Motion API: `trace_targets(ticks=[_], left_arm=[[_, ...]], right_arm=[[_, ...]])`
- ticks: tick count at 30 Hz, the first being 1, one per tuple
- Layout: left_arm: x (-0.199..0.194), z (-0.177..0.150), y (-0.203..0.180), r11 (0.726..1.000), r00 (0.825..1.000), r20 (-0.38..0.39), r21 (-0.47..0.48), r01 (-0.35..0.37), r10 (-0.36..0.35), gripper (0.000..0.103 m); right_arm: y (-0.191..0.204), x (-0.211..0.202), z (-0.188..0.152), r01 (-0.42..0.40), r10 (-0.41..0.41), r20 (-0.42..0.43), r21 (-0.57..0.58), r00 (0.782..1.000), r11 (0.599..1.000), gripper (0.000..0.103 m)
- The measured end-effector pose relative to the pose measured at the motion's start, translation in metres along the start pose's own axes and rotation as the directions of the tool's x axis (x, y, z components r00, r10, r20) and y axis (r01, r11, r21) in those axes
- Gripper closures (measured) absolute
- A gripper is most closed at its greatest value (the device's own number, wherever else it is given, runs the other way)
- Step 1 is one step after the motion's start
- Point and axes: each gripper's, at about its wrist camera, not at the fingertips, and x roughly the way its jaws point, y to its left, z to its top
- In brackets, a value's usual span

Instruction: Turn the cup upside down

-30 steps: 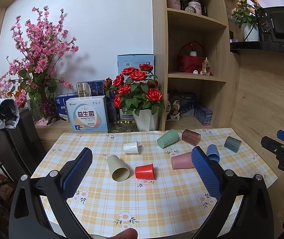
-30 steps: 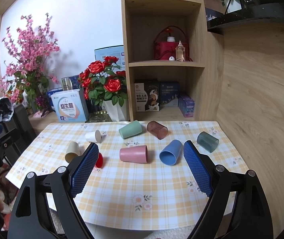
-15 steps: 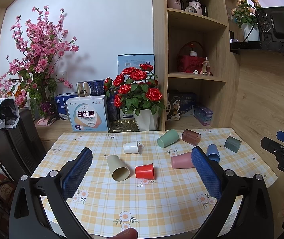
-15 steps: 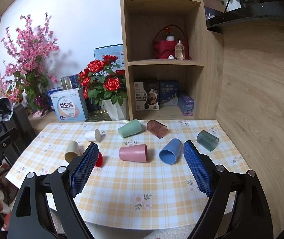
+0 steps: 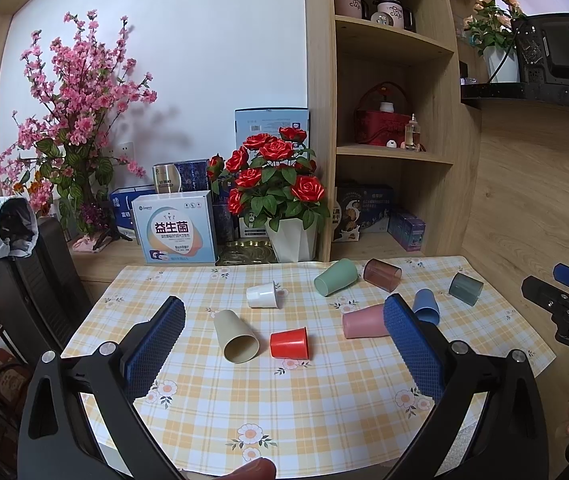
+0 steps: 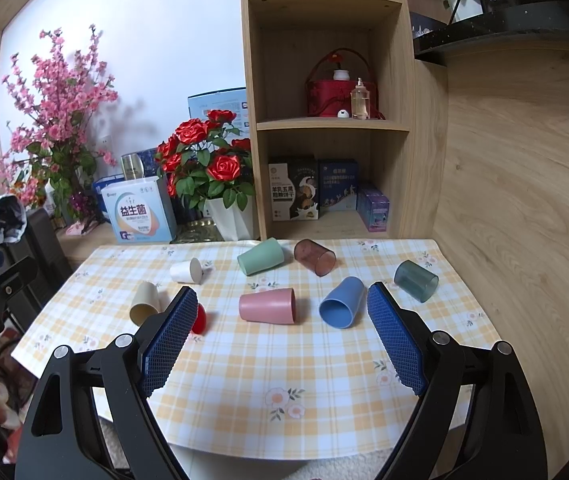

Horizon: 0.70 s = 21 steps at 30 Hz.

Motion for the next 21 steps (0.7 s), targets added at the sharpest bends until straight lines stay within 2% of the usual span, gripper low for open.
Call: trace_targets(ticks=[21], left_arm=[[0.0042,-0.0048,0.0025,1.000,1.000,-0.006,-0.005,0.001,-0.001,0.006]], right_arm=[[0.0027,0.0012,-0.0088,-0.002,0.002,-0.010,0.001,1.000,1.000,0.019]])
